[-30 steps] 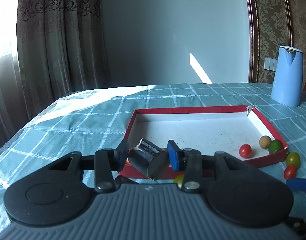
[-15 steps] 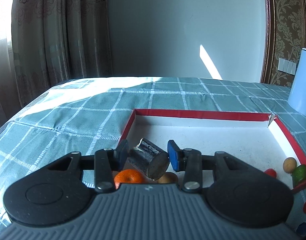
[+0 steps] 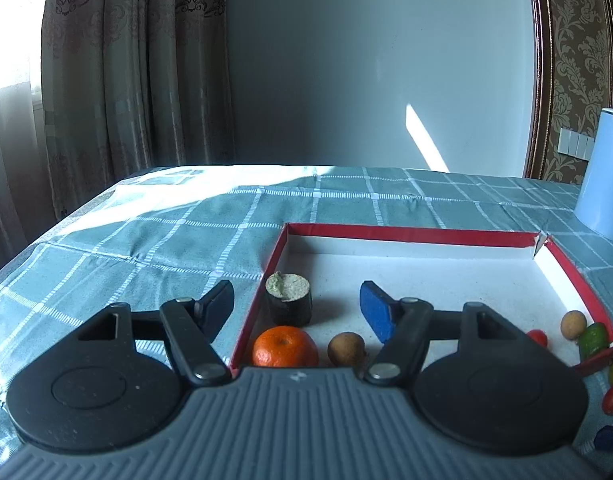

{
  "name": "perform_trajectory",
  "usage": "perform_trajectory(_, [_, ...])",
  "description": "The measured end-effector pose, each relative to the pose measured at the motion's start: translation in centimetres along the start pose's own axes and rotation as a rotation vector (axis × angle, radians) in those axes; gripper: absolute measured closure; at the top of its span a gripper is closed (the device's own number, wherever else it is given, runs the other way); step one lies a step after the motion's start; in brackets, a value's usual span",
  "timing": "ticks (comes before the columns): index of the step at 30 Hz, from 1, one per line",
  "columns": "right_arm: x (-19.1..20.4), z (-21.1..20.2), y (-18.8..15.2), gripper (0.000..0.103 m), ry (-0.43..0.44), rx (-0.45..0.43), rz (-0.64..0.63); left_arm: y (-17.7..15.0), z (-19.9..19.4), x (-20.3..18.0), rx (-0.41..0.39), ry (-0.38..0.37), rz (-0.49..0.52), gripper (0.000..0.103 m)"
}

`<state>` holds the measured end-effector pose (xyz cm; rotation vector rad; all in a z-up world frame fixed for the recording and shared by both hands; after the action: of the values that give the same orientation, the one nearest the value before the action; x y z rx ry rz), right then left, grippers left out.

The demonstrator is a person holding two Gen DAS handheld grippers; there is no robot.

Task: Organize fruits
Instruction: 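Withdraw the left gripper from the tray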

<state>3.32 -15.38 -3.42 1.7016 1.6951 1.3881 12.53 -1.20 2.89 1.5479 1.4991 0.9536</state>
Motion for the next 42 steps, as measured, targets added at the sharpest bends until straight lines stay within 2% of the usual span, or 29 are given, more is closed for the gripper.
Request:
perform_trajectory(4, [0.0, -0.4, 0.0, 0.018, -0.004, -0.024, -0.004, -1.8, -3.9, 1.9, -0.043, -0.005, -0.015, 0.024])
perform_trajectory(9, [0.7, -1.2, -0.1, 0.018, -0.013, -0.074, -0.043, -4.3, -6.9, 4.3, -0.095, 0.051, -0.002, 0.018])
perform_trajectory(13, [1.9, -2.4, -0.5, 0.018, -0.028, -0.125, -0.102, -5.4, -7.3, 5.7, -0.125, 0.069, -0.022, 0.014])
perform_trajectory(15, [2.2, -3.0, -0.9, 0.018, -0.013, -0.129, -0.118, -5.4, -7.5, 6.1, -0.137, 0.042, -0.048, 0.014])
perform_trajectory(17, [2.4, -3.4, -1.3, 0.018, -0.027, -0.125, -0.135, -5.4, -7.5, 6.2, -0.144, 0.024, -0.055, 0.007])
perform_trajectory(20, [2.9, -3.2, -1.5, 0.018, -0.05, -0.112, -0.16, -5.5, -7.5, 6.4, -0.143, 0.006, -0.063, 0.007])
perform_trajectory(25, [4.9, -1.1, -0.4, 0.018, -0.067, -0.085, -0.227, -5.6, -7.3, 7.1, -0.127, -0.005, -0.111, 0.007])
perform_trajectory(28, [7.0, 1.0, 0.5, 0.018, -0.059, -0.071, -0.296, -5.7, -6.9, 7.4, -0.105, 0.015, -0.124, 0.007])
perform_trajectory(32, [8.5, 4.6, 1.5, 0.018, -0.058, -0.022, -0.302, -5.8, -6.2, 7.3, -0.064, 0.034, -0.114, 0.007])
perform_trajectory(36, [9.0, 7.1, 1.8, 0.032, -0.075, 0.023, -0.31, -5.9, -5.6, 7.4, -0.029, 0.027, -0.119, 0.007])
perform_trajectory(42, [8.8, 8.7, 2.3, 0.032, -0.088, 0.053, -0.288, -5.9, -5.6, 7.5, -0.035, 0.012, -0.135, 0.007])
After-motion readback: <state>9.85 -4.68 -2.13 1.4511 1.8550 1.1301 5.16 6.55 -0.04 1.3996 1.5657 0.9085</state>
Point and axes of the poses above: each gripper's, at about its wrist camera, not at the fingertips, and z roughly the way its jaws point, x to its left, y to its top, the point moved 3 cm from there along z, roughly the way its jaws point
